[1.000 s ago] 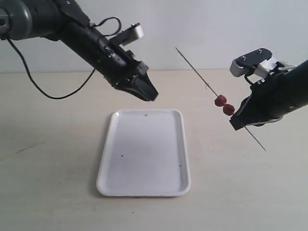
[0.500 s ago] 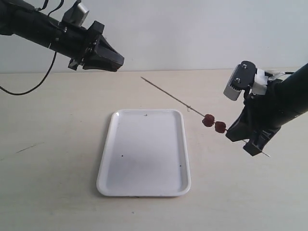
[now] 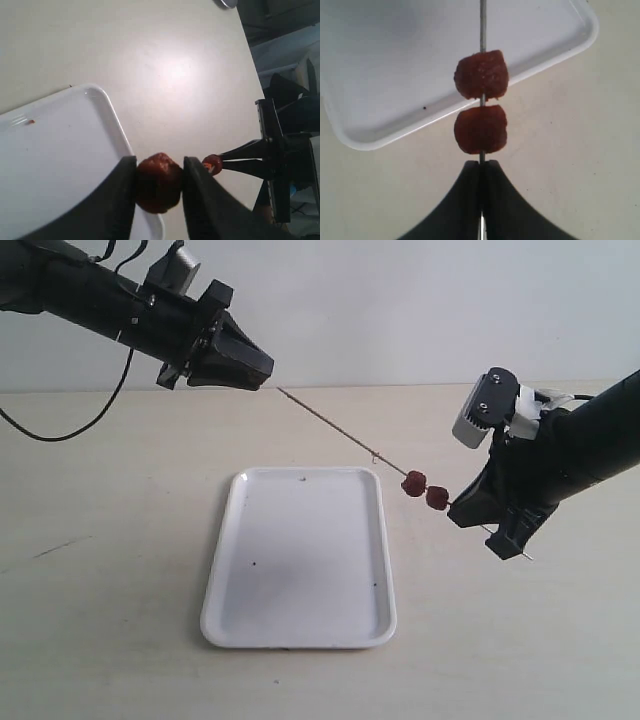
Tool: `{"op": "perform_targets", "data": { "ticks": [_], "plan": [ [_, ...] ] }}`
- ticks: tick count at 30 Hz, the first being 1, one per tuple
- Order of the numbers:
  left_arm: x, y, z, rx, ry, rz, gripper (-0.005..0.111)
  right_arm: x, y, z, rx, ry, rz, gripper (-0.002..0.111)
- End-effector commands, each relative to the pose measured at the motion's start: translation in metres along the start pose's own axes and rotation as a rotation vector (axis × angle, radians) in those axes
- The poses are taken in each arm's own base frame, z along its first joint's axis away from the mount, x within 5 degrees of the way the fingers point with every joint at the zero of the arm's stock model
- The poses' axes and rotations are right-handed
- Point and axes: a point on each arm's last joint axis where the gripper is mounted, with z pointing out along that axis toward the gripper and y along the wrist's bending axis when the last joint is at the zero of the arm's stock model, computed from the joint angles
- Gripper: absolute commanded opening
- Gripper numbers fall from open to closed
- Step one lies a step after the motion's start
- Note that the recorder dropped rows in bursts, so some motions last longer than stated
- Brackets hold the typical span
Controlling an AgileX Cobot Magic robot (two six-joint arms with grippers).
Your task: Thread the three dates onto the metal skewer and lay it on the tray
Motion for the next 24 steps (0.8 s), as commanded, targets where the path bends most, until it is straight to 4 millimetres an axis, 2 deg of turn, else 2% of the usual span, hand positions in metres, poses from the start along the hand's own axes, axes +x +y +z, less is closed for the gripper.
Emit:
{"op": "perform_targets", "data": {
  "ticks": [1,12,24],
  "plan": [
    [-0.0028,-0.0087,-0.0029,0.020,-0.012,0.008,0.029,-0.0003,-0.0026,-0.0010,0.021,-0.006,0.018,0.000],
    [-0.0028,-0.0088,-0.0030,0.021,-0.013,0.005,0.029,0.0006,-0.0054,0.0015,0.040,-0.007,0.031,0.000],
    [-0.0010,-0.0156,0.0056,0.030,0.005,0.015,0.029,-0.0014,-0.0071,0.0057,0.036,-0.044,0.035,0.000]
  ]
}}
